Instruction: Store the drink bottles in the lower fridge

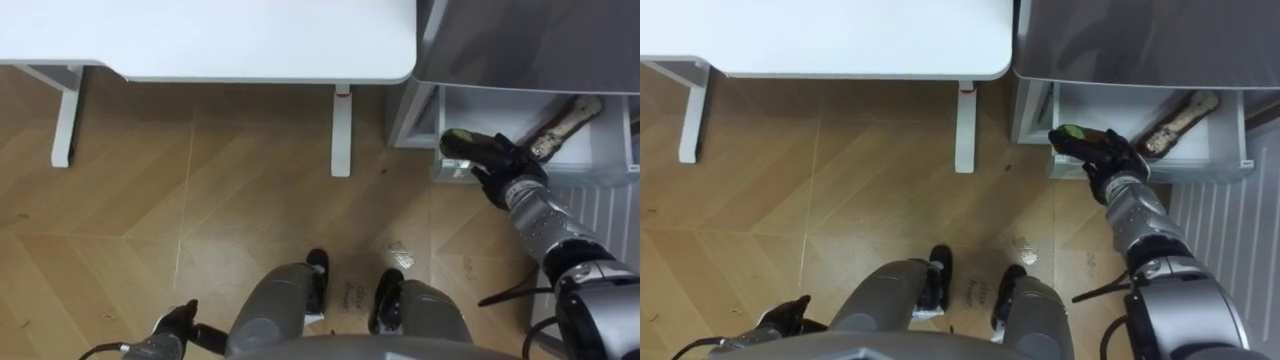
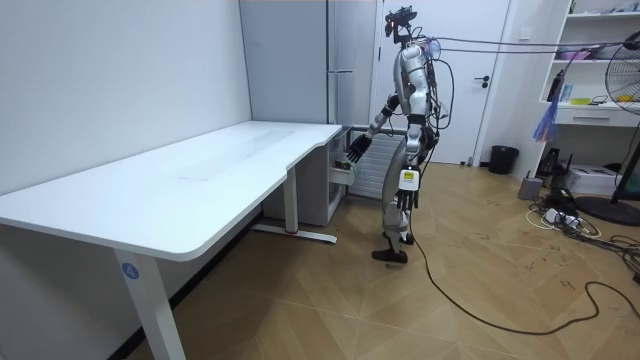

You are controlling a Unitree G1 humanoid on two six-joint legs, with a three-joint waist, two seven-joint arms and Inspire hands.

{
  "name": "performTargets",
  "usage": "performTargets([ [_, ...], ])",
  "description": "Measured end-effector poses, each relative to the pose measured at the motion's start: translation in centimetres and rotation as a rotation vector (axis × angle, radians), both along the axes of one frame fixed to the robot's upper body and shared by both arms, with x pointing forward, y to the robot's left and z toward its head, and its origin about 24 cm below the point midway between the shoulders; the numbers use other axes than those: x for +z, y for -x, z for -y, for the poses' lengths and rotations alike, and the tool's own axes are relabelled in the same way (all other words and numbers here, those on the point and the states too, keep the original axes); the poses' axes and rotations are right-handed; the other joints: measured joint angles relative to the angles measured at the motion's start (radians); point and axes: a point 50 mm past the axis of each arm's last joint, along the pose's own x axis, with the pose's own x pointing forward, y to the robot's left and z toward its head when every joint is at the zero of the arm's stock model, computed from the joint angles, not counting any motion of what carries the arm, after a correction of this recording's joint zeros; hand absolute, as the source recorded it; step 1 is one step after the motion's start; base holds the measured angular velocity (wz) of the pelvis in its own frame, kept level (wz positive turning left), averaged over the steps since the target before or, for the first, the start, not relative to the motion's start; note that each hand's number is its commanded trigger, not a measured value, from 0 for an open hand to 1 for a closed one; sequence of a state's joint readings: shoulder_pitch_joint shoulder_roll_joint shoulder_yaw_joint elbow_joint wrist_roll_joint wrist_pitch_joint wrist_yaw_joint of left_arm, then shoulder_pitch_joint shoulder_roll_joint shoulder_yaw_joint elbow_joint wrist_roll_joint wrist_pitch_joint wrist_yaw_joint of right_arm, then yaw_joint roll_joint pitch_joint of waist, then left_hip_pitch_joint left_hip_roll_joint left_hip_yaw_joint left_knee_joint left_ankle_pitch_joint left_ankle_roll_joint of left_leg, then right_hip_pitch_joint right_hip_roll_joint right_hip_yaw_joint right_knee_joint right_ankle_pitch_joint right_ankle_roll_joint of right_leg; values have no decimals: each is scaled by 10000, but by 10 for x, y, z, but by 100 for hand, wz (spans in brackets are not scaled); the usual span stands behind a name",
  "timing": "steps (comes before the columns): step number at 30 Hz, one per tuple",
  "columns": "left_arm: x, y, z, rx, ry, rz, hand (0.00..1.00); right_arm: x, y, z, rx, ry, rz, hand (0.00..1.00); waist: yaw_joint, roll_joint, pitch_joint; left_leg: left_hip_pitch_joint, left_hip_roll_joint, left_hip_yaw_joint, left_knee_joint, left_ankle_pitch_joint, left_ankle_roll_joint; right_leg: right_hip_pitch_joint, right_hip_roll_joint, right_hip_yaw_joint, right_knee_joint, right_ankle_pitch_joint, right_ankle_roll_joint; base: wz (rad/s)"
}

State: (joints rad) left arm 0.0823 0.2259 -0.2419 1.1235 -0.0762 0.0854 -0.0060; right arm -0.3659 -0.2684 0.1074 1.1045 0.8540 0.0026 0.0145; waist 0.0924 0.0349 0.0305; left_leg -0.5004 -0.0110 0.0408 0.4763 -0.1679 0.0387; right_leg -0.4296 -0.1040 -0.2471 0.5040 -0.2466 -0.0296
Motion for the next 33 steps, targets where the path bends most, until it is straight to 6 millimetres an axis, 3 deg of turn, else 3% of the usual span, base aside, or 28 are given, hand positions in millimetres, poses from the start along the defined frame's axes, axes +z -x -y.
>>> performTargets([
  [13,1,-1,-1,-476,166,-108,0,3,-6,-9,1340,273,134,0,42,-11,4,-108,12,-3,-17,0,0,-110,5,-20,-34,8,-10,0],
  [21,2,-8,-2,-712,252,-31,0,11,-14,-10,1818,643,424,0,253,-1,10,-140,44,-11,5,-3,-5,-142,21,-21,-27,26,-43,-2],
  [33,1,-7,1,-1069,546,-217,0,24,-29,-40,3522,337,1480,0,570,64,36,-136,-13,-7,-8,-3,-2,-152,-24,15,53,-25,2,1],
])
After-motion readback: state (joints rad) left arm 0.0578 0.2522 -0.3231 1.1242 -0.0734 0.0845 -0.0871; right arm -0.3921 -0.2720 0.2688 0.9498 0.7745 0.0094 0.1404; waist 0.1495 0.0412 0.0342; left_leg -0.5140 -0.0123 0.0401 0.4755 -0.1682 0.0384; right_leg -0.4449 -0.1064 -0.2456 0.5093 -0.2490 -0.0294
